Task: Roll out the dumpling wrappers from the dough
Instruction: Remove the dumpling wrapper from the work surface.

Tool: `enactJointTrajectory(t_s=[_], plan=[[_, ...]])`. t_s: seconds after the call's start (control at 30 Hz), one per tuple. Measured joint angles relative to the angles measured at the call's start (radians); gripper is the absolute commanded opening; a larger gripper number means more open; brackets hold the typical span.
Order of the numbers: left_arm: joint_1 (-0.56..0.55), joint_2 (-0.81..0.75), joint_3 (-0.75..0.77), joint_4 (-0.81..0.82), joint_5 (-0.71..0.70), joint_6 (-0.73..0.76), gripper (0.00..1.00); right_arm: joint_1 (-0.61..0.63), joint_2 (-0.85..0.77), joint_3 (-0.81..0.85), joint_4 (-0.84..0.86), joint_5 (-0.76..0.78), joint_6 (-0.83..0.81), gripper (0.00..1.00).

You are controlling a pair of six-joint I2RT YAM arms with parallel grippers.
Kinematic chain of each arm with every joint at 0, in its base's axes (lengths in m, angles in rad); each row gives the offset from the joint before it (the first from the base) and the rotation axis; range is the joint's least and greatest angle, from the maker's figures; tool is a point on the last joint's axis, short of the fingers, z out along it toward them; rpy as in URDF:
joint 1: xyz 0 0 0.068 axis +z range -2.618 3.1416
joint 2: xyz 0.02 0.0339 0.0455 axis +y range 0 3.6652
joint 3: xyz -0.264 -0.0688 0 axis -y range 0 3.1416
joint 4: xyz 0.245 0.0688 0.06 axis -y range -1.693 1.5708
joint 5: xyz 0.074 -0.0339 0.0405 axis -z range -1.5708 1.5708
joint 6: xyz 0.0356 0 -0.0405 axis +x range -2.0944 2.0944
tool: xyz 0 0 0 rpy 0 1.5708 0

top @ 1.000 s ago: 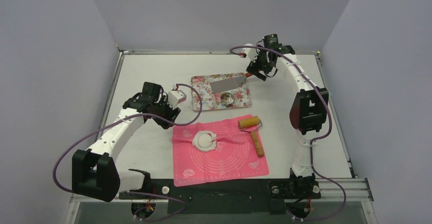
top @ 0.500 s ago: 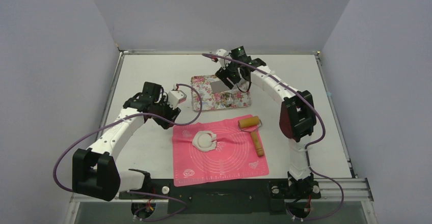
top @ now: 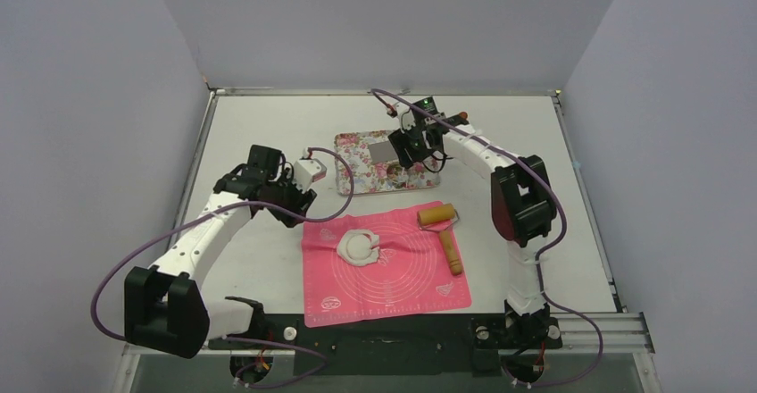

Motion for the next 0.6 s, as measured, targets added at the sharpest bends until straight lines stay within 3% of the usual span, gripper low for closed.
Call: enactJointTrajectory(t_s=[0.2, 0.4, 0.6], plan=[[0.0, 0.018, -0.024, 0.03, 0.003, 0.003, 0.48, 0.005, 0.006, -0.001, 0.01, -0.001, 0.05, 0.52], [-0.012, 0.163, -0.059, 0.107, -0.03, -0.013, 0.48, 0.011, -0.033, -0.079, 0.06, 0.038, 0.093, 0.52], [-0.154, 0.158, -0.169, 0.278, -0.187, -0.027, 0.48, 0.013, -0.219, -0.232, 0.099, 0.096, 0.165, 0.53]])
